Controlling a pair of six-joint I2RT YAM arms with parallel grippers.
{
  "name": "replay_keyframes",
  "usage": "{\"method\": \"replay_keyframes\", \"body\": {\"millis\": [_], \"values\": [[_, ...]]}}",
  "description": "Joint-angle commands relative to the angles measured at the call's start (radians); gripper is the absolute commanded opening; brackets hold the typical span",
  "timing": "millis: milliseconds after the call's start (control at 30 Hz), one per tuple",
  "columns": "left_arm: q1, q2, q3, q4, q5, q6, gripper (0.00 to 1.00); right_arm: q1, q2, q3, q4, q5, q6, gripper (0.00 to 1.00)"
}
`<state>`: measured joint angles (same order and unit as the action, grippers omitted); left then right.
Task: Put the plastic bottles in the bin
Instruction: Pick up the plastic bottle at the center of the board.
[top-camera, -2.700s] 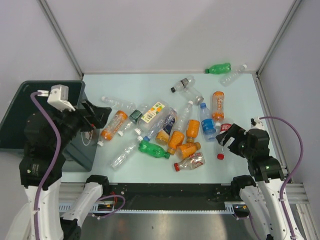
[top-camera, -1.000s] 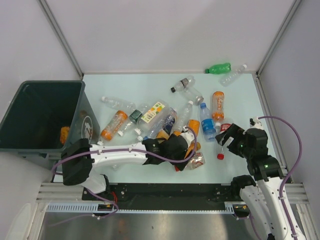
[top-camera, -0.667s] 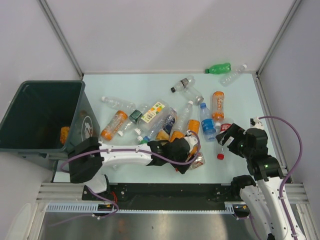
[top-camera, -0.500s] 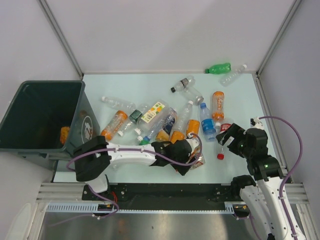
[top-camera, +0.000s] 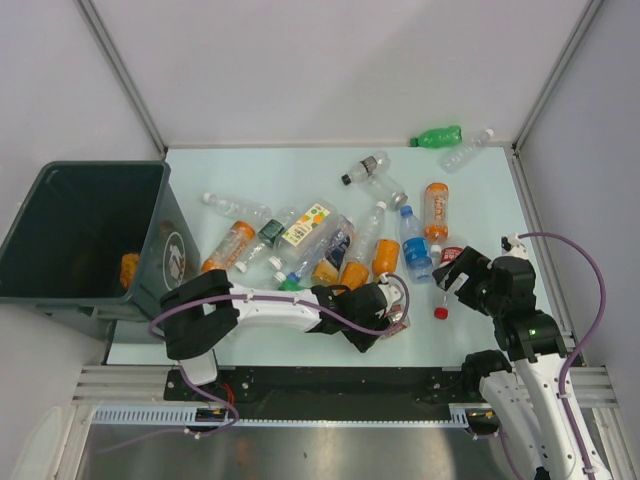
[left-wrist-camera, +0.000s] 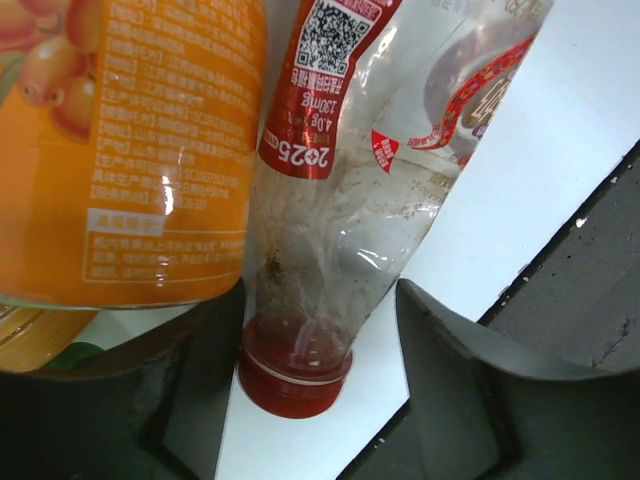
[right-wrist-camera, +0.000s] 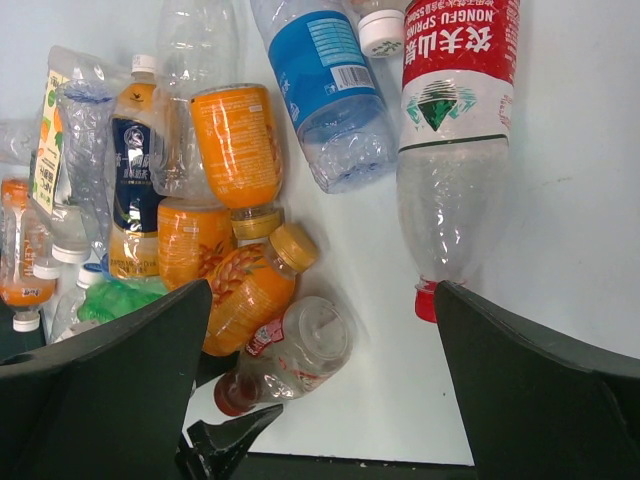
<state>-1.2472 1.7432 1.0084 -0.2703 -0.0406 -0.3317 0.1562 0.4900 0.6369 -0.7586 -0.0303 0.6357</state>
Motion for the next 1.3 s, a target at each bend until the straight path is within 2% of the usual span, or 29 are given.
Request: {"method": "replay_keyframes", "body": {"millis": [0, 200, 300, 333, 400, 433, 500, 800, 900, 1100, 1267], "values": [[-0.011, 0.009, 0.03, 0.01, 0.024, 0.01, 0.62, 0.003, -0.005, 0.004, 0.013, 0.017, 0.005, 0.99], [-0.034, 0.004, 0.042, -0.018, -0.004, 0.016, 0.46, 0.003, -0.01, 0.004, 0.01, 0.018, 0.009, 0.98], [-0.06, -0.014, 0.058, -0.043, -0.034, 0.034, 0.33, 0.003, -0.016, 0.004, 0.008, 0.02, 0.01, 0.98], [-0.067, -0.019, 0.062, -0.049, -0.042, 0.037, 0.25, 0.003, -0.018, 0.004, 0.007, 0.021, 0.012, 0.98], [-0.09, -0.039, 0.079, -0.064, -0.062, 0.045, 0.18, 0.003, -0.022, 0.004, 0.005, 0.023, 0.012, 0.98], [-0.098, -0.045, 0.087, -0.073, -0.068, 0.045, 0.08, 0.003, -0.022, 0.004, 0.005, 0.023, 0.013, 0.98], [-0.113, -0.068, 0.102, -0.087, -0.079, 0.045, 0.0, 0.003, -0.024, 0.004, 0.005, 0.024, 0.015, 0.98], [-0.144, -0.195, 0.165, -0.185, -0.174, 0.007, 0.0, 0.003, -0.041, 0.004, -0.001, 0.023, 0.016, 0.98], [-0.144, -0.235, 0.194, -0.248, -0.254, 0.0, 0.0, 0.003, -0.044, 0.003, -0.001, 0.024, 0.016, 0.99], [-0.136, -0.332, 0.314, -0.459, -0.513, -0.003, 0.0, 0.003, -0.047, 0.004, 0.002, 0.023, 0.016, 0.98], [-0.083, -0.442, 0.43, -0.598, -0.7, -0.013, 0.0, 0.003, -0.048, 0.004, 0.004, 0.029, 0.015, 0.98]]}}
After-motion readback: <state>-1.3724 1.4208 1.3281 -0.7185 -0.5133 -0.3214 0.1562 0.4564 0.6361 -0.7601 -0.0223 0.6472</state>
